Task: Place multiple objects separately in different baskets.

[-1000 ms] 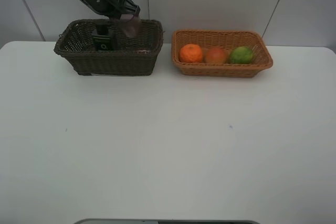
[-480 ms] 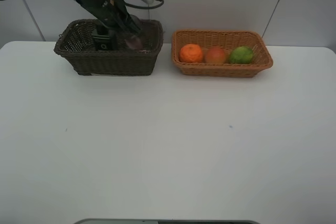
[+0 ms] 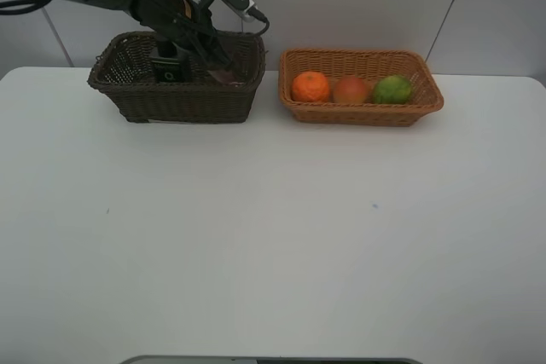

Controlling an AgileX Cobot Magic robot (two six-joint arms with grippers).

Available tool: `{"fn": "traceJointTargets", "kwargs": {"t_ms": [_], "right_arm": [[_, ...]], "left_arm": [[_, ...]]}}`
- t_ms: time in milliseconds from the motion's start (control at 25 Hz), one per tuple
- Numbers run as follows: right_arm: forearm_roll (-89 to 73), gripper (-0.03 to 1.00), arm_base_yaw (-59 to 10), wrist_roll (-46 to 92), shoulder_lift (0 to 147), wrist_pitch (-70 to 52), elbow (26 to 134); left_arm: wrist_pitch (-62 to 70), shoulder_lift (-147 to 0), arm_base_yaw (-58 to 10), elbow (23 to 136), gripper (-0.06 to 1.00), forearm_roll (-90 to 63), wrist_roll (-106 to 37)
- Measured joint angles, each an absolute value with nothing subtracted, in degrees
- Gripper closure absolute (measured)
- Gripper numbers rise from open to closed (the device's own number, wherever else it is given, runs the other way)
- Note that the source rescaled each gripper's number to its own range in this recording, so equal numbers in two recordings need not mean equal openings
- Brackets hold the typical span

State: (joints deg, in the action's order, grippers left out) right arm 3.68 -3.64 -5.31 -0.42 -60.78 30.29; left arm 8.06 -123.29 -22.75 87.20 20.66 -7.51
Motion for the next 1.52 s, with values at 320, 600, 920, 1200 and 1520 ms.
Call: {"fn": "traceJointTargets", "kwargs": {"t_ms": [320, 600, 920, 1200, 1520], "right_arm": [[3.68, -0.03, -3.64, -5.31, -0.42, -60.78, 30.29], [3.68, -0.03, -3.64, -5.31, -0.42, -60.78, 30.29], [3.68, -0.03, -3.64, -5.31, -0.42, -60.78, 30.29], [3.68, -0.03, -3.64, -5.31, -0.42, -60.78, 30.29], [3.68, -0.03, -3.64, -5.31, -0.42, -60.78, 30.29]], "left_arm": [[9.14, -123.96, -22.75, 87.14, 0.69, 20.42, -7.62], [8.18, -123.96, -22.75, 87.14, 0.11, 20.27, -7.69], [7.79, -121.48, -22.75, 87.14, 0.07, 19.36, -7.63], [15.33, -114.67, -22.75, 87.14, 0.07, 12.24, -7.58], [27.54, -103.05, -18.34, 84.35, 0.07, 6.27, -3.18]]}}
